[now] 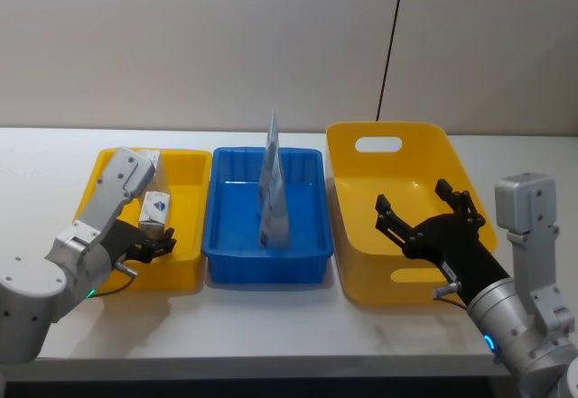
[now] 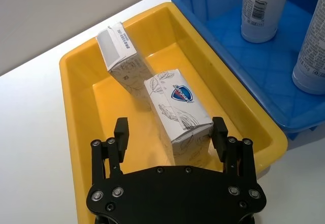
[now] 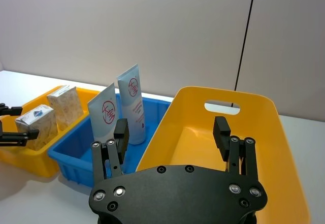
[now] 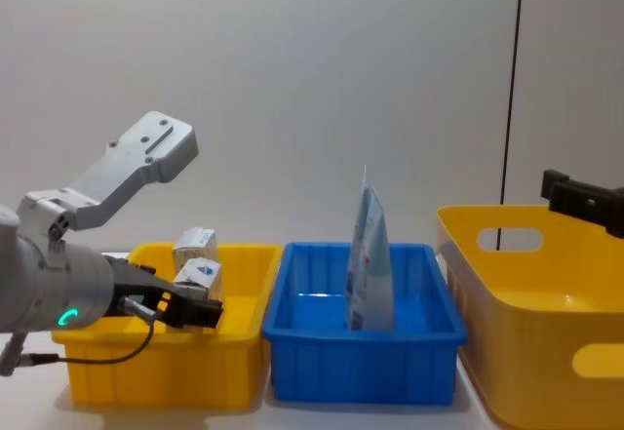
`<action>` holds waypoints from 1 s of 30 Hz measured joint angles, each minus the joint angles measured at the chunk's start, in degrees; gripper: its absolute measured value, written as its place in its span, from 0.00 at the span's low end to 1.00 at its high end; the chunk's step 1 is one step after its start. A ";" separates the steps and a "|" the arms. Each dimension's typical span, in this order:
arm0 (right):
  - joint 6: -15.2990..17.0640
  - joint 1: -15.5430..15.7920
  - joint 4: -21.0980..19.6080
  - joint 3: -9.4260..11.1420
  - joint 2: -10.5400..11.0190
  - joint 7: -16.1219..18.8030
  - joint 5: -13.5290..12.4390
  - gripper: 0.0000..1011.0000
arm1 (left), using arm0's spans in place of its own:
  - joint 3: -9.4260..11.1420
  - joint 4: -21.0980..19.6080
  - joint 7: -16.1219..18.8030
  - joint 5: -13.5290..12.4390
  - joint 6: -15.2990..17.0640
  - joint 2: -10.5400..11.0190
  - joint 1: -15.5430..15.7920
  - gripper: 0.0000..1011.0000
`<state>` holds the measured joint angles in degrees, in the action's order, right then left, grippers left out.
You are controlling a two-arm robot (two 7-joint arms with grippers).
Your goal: Bimanual collaborative sorting of washing and personal care products
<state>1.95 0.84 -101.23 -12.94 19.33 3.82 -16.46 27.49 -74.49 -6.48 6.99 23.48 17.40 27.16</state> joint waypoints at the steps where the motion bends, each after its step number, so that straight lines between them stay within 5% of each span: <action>1: 0.00 0.00 0.00 0.00 0.00 0.00 0.00 0.99 | -0.01 0.06 -0.01 -0.02 -0.01 -0.02 0.03 0.94; 18: 0.00 0.00 0.00 0.00 0.00 0.00 0.00 0.99 | -0.12 0.79 -0.11 -0.19 -0.10 -0.30 0.32 0.46; 30: 0.00 0.00 0.00 0.00 0.00 0.00 0.00 0.99 | -0.12 0.94 -0.13 -0.25 -0.15 -0.38 0.38 0.37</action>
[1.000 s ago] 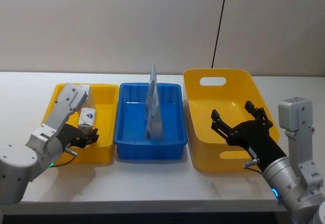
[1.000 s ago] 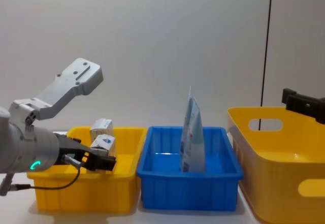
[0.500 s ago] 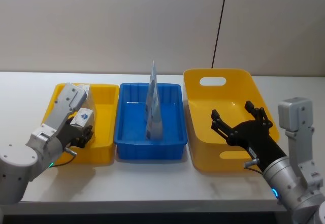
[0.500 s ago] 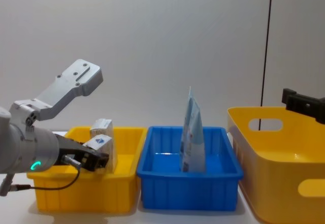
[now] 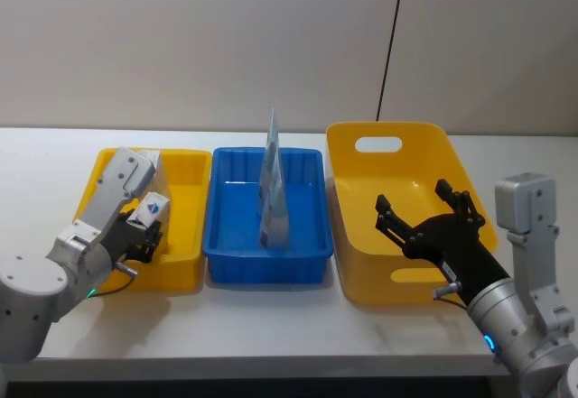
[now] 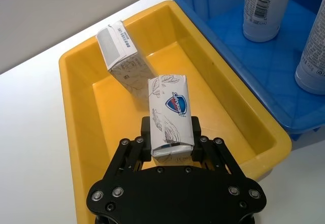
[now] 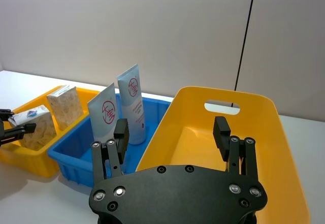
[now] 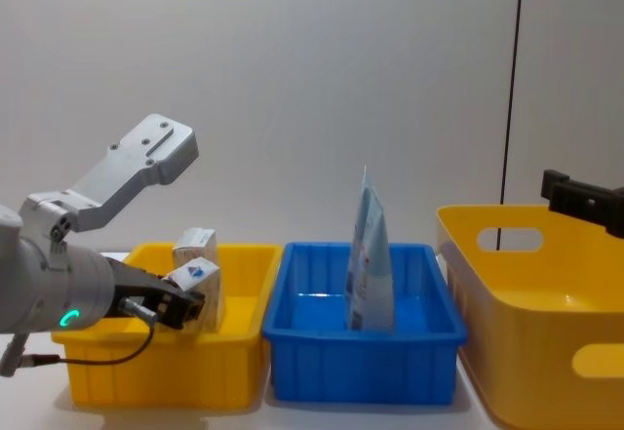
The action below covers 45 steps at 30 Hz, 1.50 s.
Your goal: Bimanual collaborative sorting of washing and personal care products
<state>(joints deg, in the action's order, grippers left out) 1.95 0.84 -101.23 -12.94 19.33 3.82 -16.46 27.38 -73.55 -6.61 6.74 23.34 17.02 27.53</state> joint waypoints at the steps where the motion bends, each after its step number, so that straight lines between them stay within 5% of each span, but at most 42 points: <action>1: 0.00 0.00 0.00 0.00 0.00 0.00 0.00 0.99 | 0.00 0.00 -0.02 -0.01 -0.01 0.00 0.00 0.37; 10: 0.00 0.00 0.00 0.00 0.00 0.00 0.00 0.99 | -0.09 -1.77 -1.31 -0.13 -0.44 1.12 -0.65 0.36; 22: 0.00 0.00 0.00 0.00 0.00 0.00 0.00 0.99 | 0.12 -8.52 -5.40 -1.29 -1.05 5.74 -1.15 0.36; 33: 0.00 0.00 0.00 0.00 0.00 0.00 0.00 0.99 | 0.68 -16.13 -12.40 -2.06 -2.98 11.41 -0.21 0.36; 45: 0.00 0.00 0.00 0.00 0.00 0.00 0.00 0.99 | 0.85 -20.66 -20.01 -0.73 -6.46 15.08 0.55 0.36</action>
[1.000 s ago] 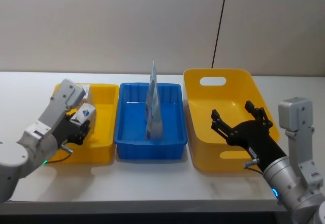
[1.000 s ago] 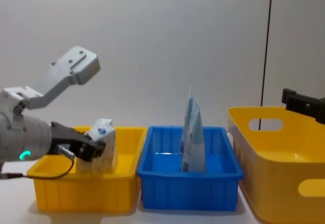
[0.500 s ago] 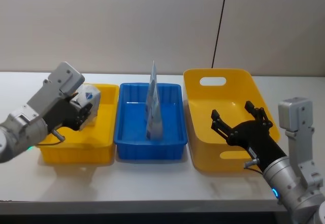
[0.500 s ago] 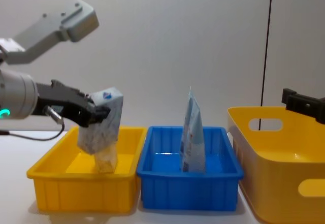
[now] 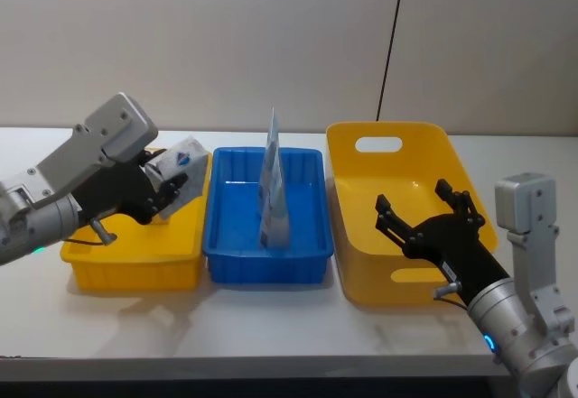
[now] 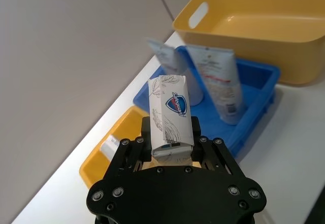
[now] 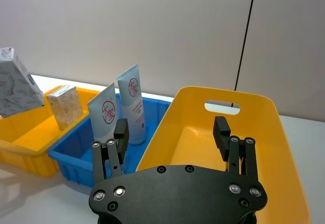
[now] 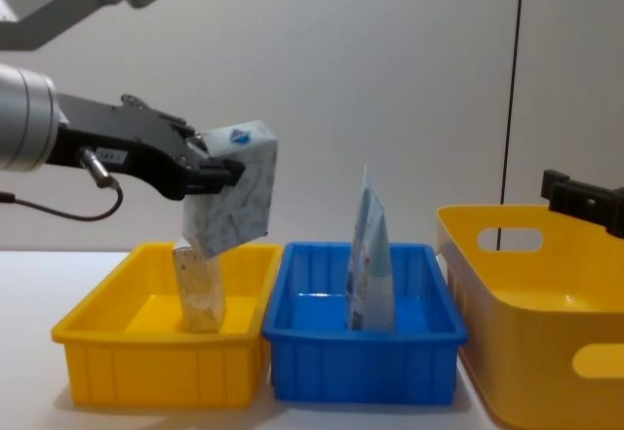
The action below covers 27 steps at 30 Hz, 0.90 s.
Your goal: Bimanual collaborative sorting of washing and personal care products
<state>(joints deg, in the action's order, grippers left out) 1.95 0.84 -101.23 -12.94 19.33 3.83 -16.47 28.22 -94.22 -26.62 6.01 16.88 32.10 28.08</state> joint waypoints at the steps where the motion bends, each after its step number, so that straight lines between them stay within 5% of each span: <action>1: 0.00 0.00 0.00 0.00 0.00 0.00 0.00 0.99 | 0.04 -0.29 -0.49 0.16 -0.23 0.26 0.07 0.36; 27: 0.00 0.00 0.00 0.00 0.00 0.00 0.00 0.99 | 3.43 -2.08 -19.71 8.00 -10.13 5.21 2.13 0.36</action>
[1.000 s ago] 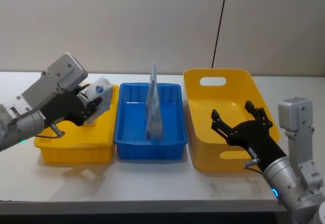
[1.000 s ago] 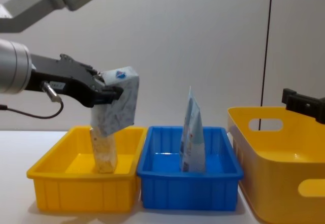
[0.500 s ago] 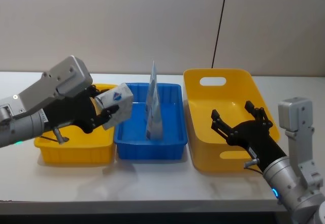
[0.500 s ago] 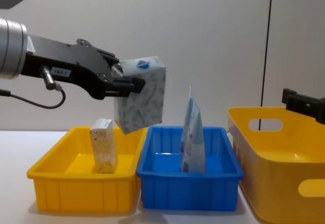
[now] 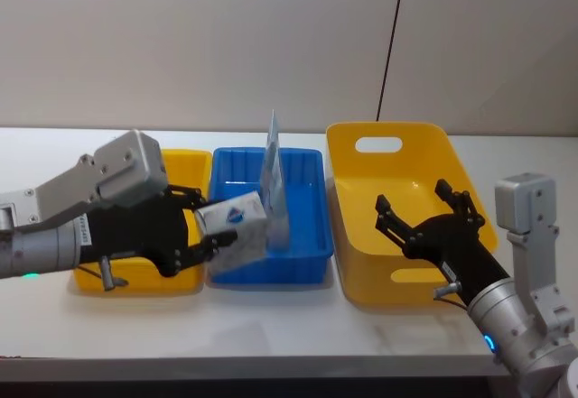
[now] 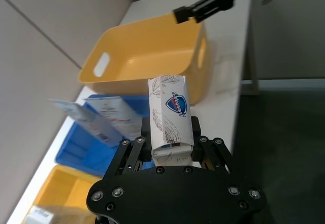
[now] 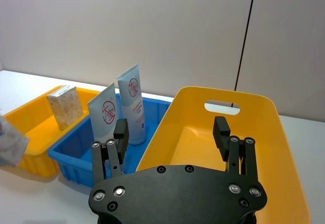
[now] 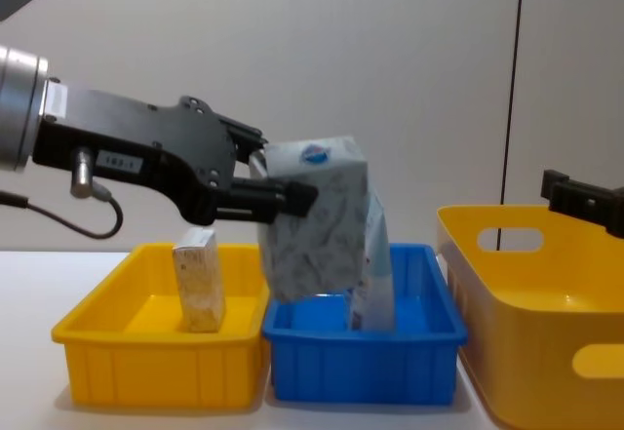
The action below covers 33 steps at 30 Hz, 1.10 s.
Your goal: Bimanual collaborative sorting of washing and personal care products
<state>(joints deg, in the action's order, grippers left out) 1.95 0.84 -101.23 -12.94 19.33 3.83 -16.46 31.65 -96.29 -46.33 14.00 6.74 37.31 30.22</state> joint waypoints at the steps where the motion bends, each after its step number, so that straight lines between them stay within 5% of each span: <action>1: 0.00 0.00 0.00 0.00 0.00 0.00 0.00 0.99 | 0.14 0.12 -0.48 0.19 -0.22 0.05 0.06 0.36; 13: 0.00 0.00 0.00 0.00 0.00 0.00 0.00 0.99 | 1.92 2.35 -5.48 2.61 -2.78 0.21 1.04 0.36; 33: 0.00 0.00 0.00 0.00 0.00 0.00 0.00 0.99 | 2.96 3.95 -6.99 3.73 -4.21 0.14 1.67 0.36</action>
<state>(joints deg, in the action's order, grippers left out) 1.95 0.84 -101.23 -12.94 19.34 3.82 -16.46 34.61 -92.35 -53.31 17.73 2.54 37.45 31.89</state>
